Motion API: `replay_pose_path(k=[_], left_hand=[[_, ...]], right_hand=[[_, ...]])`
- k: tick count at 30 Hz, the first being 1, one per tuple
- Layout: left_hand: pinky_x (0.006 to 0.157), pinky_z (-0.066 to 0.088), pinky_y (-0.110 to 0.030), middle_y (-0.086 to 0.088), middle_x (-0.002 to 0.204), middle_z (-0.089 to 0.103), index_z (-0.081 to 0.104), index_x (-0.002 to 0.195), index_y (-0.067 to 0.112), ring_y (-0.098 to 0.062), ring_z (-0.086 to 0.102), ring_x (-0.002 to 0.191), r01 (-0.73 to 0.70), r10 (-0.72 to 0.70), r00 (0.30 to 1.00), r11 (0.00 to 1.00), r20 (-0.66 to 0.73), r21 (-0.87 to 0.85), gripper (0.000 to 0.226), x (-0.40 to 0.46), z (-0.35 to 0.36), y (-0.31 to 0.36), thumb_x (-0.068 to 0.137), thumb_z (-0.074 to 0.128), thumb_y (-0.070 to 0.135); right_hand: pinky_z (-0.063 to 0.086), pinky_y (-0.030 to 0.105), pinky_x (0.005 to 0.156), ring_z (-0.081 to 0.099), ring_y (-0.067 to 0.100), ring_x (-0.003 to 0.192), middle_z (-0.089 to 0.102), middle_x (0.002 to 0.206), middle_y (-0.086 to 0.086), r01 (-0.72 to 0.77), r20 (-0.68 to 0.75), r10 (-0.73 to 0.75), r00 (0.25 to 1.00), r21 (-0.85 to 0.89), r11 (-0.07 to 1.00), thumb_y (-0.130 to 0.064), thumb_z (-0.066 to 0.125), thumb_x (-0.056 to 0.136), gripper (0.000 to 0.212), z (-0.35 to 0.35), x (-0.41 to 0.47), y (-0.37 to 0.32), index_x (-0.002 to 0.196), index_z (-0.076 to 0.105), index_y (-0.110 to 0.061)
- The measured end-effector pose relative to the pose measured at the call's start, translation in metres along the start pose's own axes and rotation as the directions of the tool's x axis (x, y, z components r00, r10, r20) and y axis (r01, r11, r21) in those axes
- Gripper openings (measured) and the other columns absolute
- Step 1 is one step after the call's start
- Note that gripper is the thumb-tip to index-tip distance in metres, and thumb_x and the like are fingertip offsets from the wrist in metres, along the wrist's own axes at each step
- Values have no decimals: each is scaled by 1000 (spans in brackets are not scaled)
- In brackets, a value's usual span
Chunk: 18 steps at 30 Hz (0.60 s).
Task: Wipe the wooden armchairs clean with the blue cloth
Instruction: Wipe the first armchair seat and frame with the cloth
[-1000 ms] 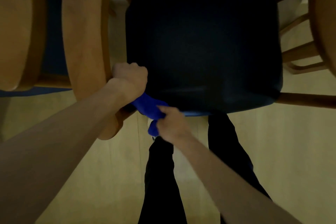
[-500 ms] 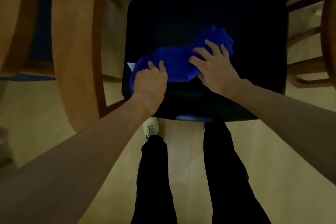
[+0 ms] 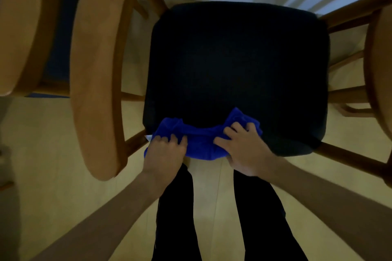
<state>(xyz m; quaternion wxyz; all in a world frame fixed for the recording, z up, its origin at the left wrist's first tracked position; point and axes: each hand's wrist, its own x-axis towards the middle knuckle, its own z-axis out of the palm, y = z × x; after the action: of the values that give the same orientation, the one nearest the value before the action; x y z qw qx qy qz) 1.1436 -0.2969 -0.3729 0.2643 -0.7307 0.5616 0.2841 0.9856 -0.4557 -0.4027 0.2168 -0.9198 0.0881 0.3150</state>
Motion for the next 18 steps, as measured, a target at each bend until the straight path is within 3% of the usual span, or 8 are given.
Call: replay_pose_path(k=[2, 5, 7, 9, 11, 12, 15, 18], left_hand=[[84, 44, -37, -3, 101, 64, 36, 143, 22, -22, 62, 88, 45, -50, 997, 996, -62, -73, 52, 1, -18, -12, 93, 49, 18], [68, 49, -35, -4, 87, 64, 38, 143, 21, -21, 61, 69, 104, -164, 950, 969, -267, -225, 51, 12, -53, -42, 93, 49, 15], [63, 47, -37, -9, 87, 66, 43, 140, 16, -26, 62, 65, 60, -218, 856, 942, -468, -329, 51, 21, -75, -61, 90, 54, 10], [76, 50, -46, -13, 105, 66, 38, 142, 15, -32, 66, 82, 24, -225, 793, 940, -567, -340, 54, 33, -87, -73, 91, 55, 10], [97, 42, -54, -14, 136, 53, 27, 147, 19, -37, 57, 113, 75, -218, 854, 950, -472, -302, 54, 43, -87, -77, 97, 45, 16], [100, 38, -54, -14, 142, 46, 23, 148, 21, -39, 52, 120, 115, -219, 897, 954, -385, -276, 54, 46, -83, -76, 98, 42, 18], [92, 40, -49, -15, 131, 49, 27, 138, 21, -39, 56, 108, 203, -222, 969, 967, -112, -155, 45, 39, -55, -53, 95, 43, 20], [82, 42, -40, -14, 128, 45, 31, 130, 21, -33, 58, 98, 211, -213, 977, 966, -3, -150, 40, 19, -19, -16, 93, 48, 21]], right_hand=[[31, 45, 91, 41, 25, 115, 50, 123, 0, -15, -31, 15, 999, -3, 1000, -44, 48, 89, 46, -23, 3, 8, 134, 41, -37], [32, 42, 86, 46, 29, 109, 50, 116, 5, -136, -249, 143, 958, 48, 990, -40, 49, 89, 51, -65, 13, 17, 139, 40, -35], [38, 47, 89, 47, 33, 108, 48, 122, 12, -190, -412, 215, 886, 100, 977, -35, 52, 90, 57, -88, 27, 19, 144, 36, -32], [44, 52, 87, 49, 37, 109, 42, 132, 18, -210, -521, 247, 817, 129, 969, -29, 58, 89, 60, -101, 45, 17, 145, 35, -28], [47, 52, 86, 49, 39, 110, 35, 141, 22, -230, -536, 255, 805, 114, 967, -23, 59, 90, 59, -103, 63, 11, 145, 36, -25], [47, 51, 87, 49, 39, 112, 30, 146, 22, -229, -506, 234, 830, 74, 971, -21, 56, 91, 58, -97, 70, 7, 146, 35, -26], [41, 46, 94, 43, 37, 118, 19, 155, 17, -95, -301, 60, 952, -101, 990, -18, 47, 95, 57, -58, 75, -7, 149, 30, -30], [39, 41, 92, 42, 32, 115, 29, 153, 10, -23, -224, -3, 975, -114, 993, -21, 52, 93, 58, -15, 55, -18, 148, 34, -33]])
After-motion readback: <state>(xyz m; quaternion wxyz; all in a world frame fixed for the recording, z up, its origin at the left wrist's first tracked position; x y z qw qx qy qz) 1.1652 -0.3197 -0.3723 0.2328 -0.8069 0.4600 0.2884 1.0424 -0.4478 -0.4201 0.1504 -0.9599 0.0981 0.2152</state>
